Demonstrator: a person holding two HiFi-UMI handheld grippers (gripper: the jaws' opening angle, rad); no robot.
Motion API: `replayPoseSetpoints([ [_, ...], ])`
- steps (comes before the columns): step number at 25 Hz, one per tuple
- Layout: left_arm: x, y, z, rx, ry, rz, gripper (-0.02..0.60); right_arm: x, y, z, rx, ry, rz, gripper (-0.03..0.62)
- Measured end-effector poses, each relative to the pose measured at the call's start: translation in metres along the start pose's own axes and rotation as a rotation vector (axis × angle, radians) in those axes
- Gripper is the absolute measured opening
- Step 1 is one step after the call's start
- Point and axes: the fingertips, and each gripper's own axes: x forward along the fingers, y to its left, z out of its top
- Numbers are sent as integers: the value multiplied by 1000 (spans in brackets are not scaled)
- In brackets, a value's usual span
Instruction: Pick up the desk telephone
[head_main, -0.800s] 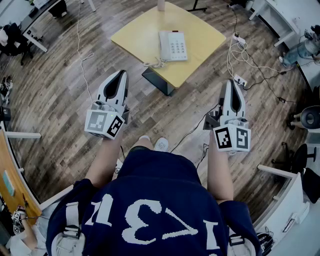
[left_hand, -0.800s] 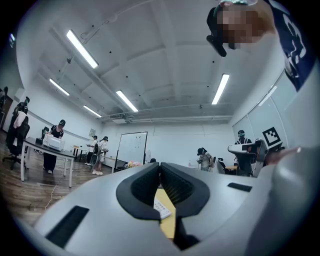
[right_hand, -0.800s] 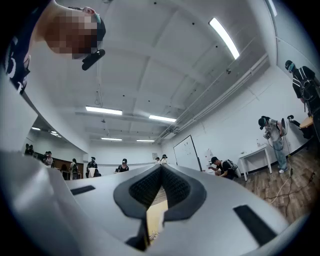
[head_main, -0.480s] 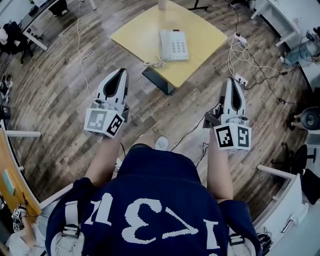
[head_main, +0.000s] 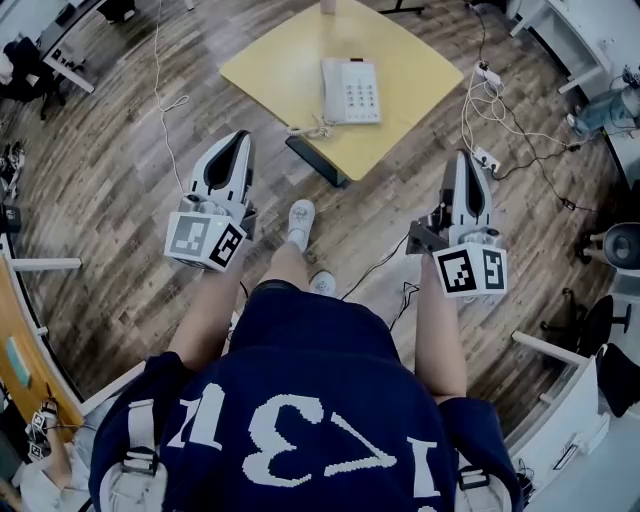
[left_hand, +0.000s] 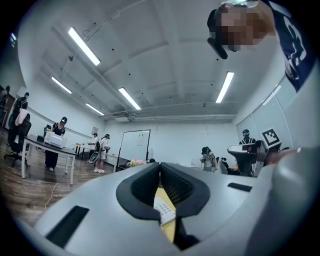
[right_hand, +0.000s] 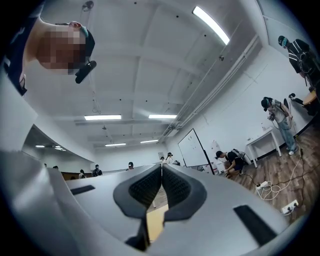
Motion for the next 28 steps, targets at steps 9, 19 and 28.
replayPoseSetpoints([
  [9,104,48,-15,-24,-7,-37,21,89,-41,-15,-14,15,-34,28],
  [19,249,118,-20,-38,0,-152,21,220,-77,-30,-35,1,-107,29],
  [28,313,147,-46,-68,60,-202,21,267,-99,-60,-33,69,-161,29],
])
